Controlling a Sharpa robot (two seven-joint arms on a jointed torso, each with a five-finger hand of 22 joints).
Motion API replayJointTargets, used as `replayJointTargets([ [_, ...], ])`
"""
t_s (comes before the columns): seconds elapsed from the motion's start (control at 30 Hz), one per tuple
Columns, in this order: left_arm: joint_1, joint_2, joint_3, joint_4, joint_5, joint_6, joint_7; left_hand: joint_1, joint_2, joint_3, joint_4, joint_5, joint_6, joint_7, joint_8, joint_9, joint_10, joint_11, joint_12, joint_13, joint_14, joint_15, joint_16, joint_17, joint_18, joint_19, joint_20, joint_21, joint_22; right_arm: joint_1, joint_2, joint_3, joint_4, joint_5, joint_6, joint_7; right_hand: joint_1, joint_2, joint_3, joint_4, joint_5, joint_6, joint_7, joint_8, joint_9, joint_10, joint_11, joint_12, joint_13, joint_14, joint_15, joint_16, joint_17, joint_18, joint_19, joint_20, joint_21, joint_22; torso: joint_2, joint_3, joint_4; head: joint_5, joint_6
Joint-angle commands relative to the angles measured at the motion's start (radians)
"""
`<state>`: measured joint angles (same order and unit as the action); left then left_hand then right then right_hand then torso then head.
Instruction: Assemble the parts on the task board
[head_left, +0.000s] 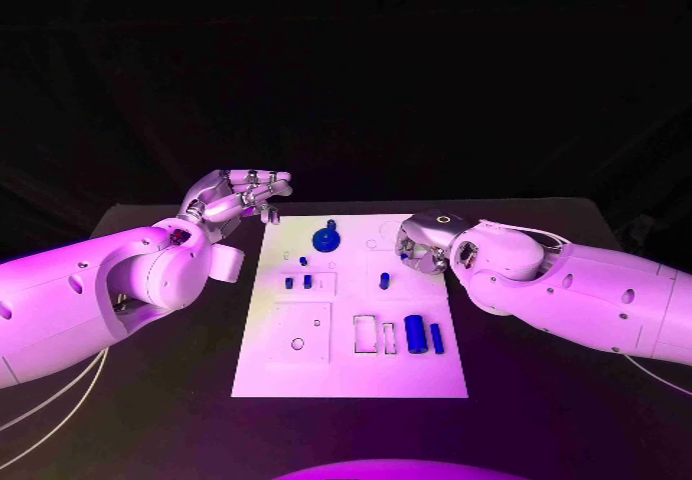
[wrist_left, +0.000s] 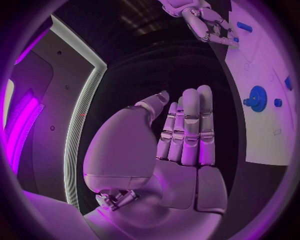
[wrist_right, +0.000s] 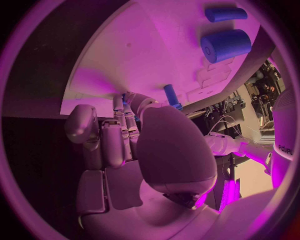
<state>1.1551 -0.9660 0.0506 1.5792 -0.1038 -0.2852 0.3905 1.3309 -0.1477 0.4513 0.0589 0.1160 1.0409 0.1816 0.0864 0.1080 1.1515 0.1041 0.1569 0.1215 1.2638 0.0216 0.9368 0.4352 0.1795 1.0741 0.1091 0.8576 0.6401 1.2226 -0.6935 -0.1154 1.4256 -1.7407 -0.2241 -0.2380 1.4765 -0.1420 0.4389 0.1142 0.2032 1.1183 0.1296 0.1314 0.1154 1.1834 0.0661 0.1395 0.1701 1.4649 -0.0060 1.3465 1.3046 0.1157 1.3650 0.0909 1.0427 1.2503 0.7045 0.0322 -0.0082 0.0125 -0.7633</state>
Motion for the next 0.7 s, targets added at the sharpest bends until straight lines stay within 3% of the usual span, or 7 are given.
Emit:
replayJointTargets([
  [0.03, 0.001, 0.002, 0.0, 0.001, 0.005, 0.022, 0.003, -0.008, -0.002, -0.006, 0.002, -0.003, -0.007, 0.0, -0.005, -0.001, -0.006, 0.002, 0.003, -0.001, 0.003, 0.001, -0.005, -0.001, 0.005, 0.007, 0.004, -0.004, -0.001, -0.008, 0.003, -0.004, -0.001, -0.015, 0.029, -0.005, -0.002, 0.012, 0.004, -0.012, 0.005, 0.013, 0.0, 0.005, 0.003, 0.013, -0.001, -0.001, -0.002, 0.053, -0.006, 0.005, 0.0, -0.014, -0.002, -0.007, 0.008, 0.004, 0.0, -0.0007, -0.0007, 0.0, 0.0],
  [0.43, 0.001, 0.004, 0.0, -0.002, 0.005, 0.025, -0.008, -0.004, 0.002, -0.01, 0.0, -0.002, -0.008, -0.001, -0.005, -0.001, -0.007, 0.001, 0.003, -0.001, 0.002, 0.0, -0.007, -0.003, 0.006, 0.008, 0.004, -0.007, -0.003, -0.008, -0.018, -0.002, 0.026, 0.019, -0.09, 0.005, -0.004, 0.024, 0.018, -0.029, 0.006, 0.018, 0.002, 0.005, 0.005, 0.021, -0.001, -0.008, -0.006, 0.052, -0.01, 0.002, -0.004, -0.016, 0.002, -0.007, 0.021, 0.016, -0.001, -0.0008, 0.0, 0.002, 0.002],
  [0.7, 0.001, 0.005, 0.0, -0.004, 0.005, 0.035, -0.022, -0.002, 0.004, -0.012, -0.001, -0.002, -0.009, 0.0, -0.005, -0.002, -0.009, 0.001, 0.003, -0.002, 0.001, 0.0, -0.008, -0.005, 0.006, 0.008, 0.004, -0.009, -0.005, 0.002, -0.05, 0.01, 0.07, 0.038, -0.136, 0.009, -0.012, 0.022, 0.021, -0.031, 0.006, 0.017, 0.004, 0.003, 0.005, 0.021, 0.0, -0.012, -0.007, 0.053, -0.01, 0.005, -0.002, -0.019, 0.007, -0.006, 0.033, 0.025, -0.001, -0.0002, 0.0012, 0.006, 0.004],
])
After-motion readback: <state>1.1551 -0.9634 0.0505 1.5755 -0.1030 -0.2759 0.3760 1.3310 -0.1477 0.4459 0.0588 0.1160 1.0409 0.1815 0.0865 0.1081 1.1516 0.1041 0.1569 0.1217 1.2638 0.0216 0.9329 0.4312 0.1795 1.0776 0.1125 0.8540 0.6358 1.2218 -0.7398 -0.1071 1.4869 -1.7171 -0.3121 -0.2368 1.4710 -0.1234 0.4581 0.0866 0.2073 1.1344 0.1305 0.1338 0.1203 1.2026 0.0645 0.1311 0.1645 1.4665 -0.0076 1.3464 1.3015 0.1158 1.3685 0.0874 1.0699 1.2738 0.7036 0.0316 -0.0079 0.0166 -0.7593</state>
